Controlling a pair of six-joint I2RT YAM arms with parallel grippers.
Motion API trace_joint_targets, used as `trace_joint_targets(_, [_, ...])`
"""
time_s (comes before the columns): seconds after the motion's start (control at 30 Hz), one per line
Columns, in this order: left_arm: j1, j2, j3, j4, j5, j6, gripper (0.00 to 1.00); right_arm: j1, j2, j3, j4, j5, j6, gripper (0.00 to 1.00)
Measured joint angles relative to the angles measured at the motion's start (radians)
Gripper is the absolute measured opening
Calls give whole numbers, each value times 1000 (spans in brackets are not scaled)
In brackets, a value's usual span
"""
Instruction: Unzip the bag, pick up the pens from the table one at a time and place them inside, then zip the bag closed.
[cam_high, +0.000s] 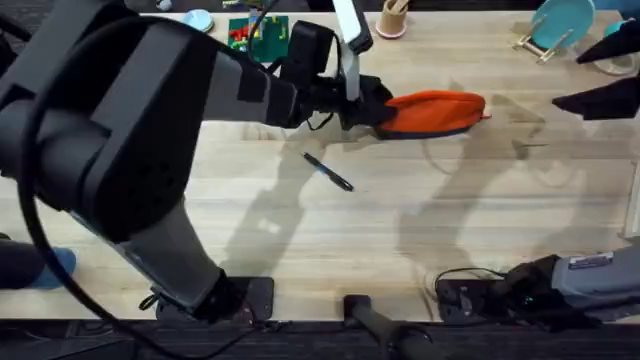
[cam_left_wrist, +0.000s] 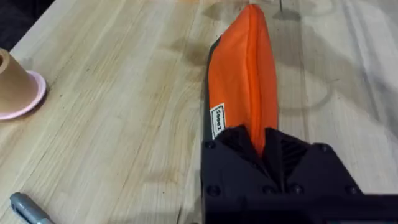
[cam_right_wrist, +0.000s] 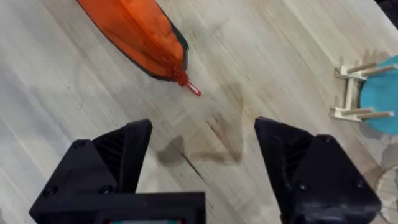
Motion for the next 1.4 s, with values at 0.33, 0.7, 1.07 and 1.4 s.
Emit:
trace_joint_targets(0.33, [0,0,0,0,0,0,43,25,0,0,60,-22,0,996])
trace_joint_targets(0.7, [0,0,0,0,0,0,43,35,60,1,90,-26,-3,996])
trace_joint_targets(1.07, [0,0,0,0,0,0,43,55,191,1,111,-102,-97,995])
trace_joint_targets(1.4, [0,0,0,-2,0,0,43,117,284,1,158,-107,-117,993])
